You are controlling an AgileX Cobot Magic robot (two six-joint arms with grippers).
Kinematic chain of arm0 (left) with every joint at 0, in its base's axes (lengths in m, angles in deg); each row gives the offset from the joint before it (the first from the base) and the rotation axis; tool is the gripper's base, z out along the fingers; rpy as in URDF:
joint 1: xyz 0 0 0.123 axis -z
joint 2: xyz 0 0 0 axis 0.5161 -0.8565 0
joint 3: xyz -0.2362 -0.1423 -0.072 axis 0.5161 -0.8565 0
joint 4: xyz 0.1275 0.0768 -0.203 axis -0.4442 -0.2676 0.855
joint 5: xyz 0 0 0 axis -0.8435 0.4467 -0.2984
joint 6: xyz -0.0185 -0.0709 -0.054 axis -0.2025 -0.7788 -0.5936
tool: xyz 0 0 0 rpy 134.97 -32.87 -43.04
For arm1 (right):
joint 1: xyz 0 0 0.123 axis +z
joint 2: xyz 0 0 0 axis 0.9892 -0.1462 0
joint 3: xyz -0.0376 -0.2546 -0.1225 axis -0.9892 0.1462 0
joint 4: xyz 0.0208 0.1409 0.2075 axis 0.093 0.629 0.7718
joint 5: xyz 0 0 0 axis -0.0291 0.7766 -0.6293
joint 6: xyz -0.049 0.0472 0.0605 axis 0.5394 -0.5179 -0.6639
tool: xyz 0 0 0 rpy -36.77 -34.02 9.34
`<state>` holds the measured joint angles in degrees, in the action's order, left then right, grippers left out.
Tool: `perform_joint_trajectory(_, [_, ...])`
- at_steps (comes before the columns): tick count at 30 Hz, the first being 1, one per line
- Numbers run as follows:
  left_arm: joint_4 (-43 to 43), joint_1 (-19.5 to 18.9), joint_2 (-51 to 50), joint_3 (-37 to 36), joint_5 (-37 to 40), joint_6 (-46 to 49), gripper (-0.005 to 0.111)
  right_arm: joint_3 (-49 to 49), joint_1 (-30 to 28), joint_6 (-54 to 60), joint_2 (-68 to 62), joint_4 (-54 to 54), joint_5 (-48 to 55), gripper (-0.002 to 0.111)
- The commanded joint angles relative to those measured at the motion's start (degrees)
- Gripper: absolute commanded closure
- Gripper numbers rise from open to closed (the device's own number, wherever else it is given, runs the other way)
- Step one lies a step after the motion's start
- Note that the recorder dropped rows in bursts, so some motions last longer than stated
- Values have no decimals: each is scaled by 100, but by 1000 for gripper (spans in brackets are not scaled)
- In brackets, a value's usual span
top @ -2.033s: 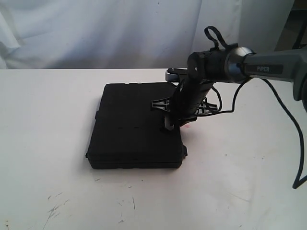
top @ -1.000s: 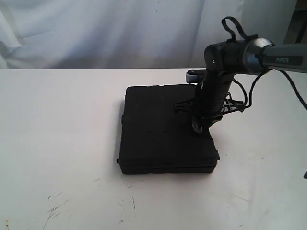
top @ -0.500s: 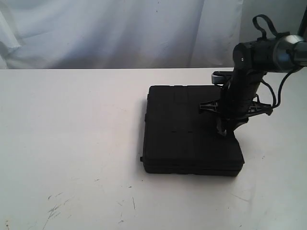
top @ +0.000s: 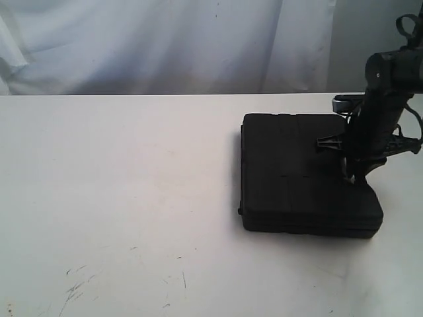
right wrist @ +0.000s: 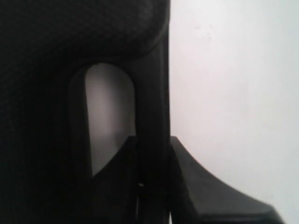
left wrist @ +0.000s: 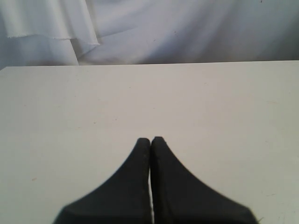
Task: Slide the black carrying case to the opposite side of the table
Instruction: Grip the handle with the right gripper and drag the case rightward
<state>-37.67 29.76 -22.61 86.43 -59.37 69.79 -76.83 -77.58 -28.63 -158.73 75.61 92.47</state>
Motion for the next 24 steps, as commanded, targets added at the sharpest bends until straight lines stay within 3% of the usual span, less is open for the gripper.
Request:
perform_joint_trajectory(1, [33,-2,20,-25,-35,3,107,23,-175,196,100,-286,-51,108])
perform_joint_trajectory(24, [33,-2,20,-25,-35,2,107,23,-708,1228,90,2,-325,108])
